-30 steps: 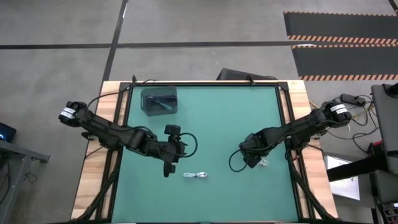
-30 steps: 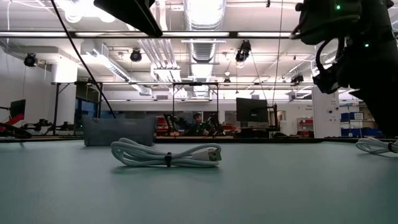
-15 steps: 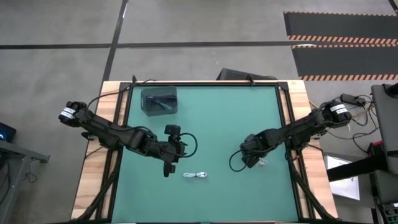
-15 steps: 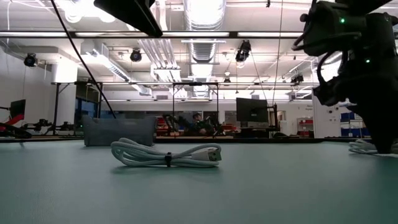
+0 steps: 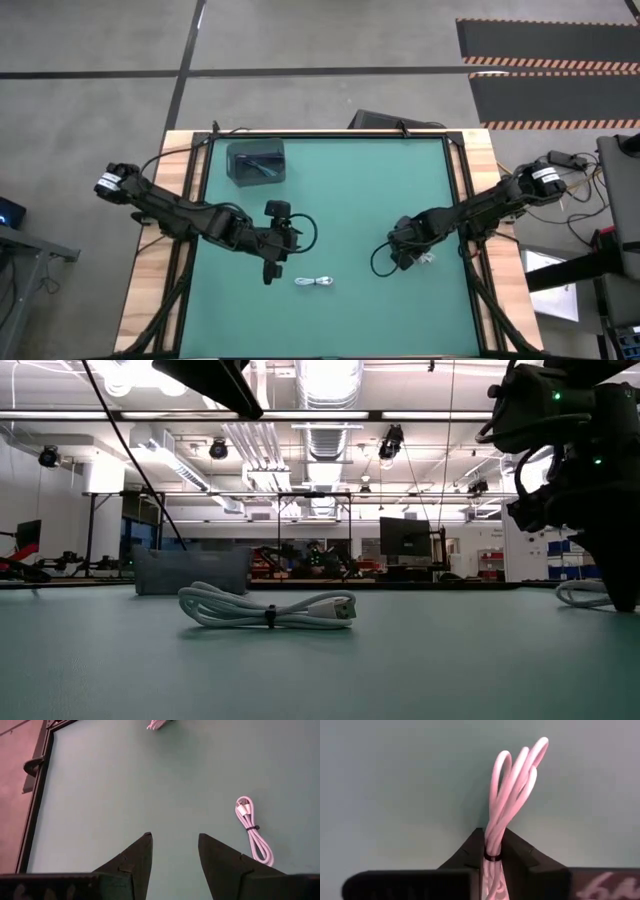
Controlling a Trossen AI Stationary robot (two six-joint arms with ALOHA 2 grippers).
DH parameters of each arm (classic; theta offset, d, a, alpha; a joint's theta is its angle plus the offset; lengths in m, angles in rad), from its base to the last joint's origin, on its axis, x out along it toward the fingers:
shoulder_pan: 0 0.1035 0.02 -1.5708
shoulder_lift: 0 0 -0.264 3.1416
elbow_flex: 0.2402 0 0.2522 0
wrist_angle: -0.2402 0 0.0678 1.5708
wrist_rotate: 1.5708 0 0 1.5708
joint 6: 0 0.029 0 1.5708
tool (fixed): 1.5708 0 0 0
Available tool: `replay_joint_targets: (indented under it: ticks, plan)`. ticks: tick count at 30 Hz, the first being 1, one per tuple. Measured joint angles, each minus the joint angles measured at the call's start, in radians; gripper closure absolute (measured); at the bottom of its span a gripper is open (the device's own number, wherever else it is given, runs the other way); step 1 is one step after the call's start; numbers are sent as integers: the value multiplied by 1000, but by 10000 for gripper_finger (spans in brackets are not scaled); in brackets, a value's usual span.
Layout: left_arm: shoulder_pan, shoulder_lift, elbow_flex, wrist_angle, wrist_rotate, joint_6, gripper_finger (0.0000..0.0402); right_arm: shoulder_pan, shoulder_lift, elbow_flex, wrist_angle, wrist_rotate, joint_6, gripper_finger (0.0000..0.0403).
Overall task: Pick and place USB-C Cables
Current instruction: Put the right white charger cable into the black bin
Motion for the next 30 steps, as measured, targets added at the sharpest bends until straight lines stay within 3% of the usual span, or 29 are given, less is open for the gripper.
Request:
replay_joint_targets:
  ticks: [6, 13, 22, 30]
  plan:
    - [0, -3, -48, 121, 0, 38, 258, -1, -11, 34, 87, 104, -74, 375]
    - [3, -7, -160, 357, 0, 99, 258, -1, -17, 38, 379, 211, -260, 374]
    - [15, -10, -268, 720, 1, 139, 258, -3, -14, 38, 883, 344, -722, 374]
    - [45, -11, -324, 959, 0, 149, 258, -3, 29, 37, 1317, 336, -1141, 374]
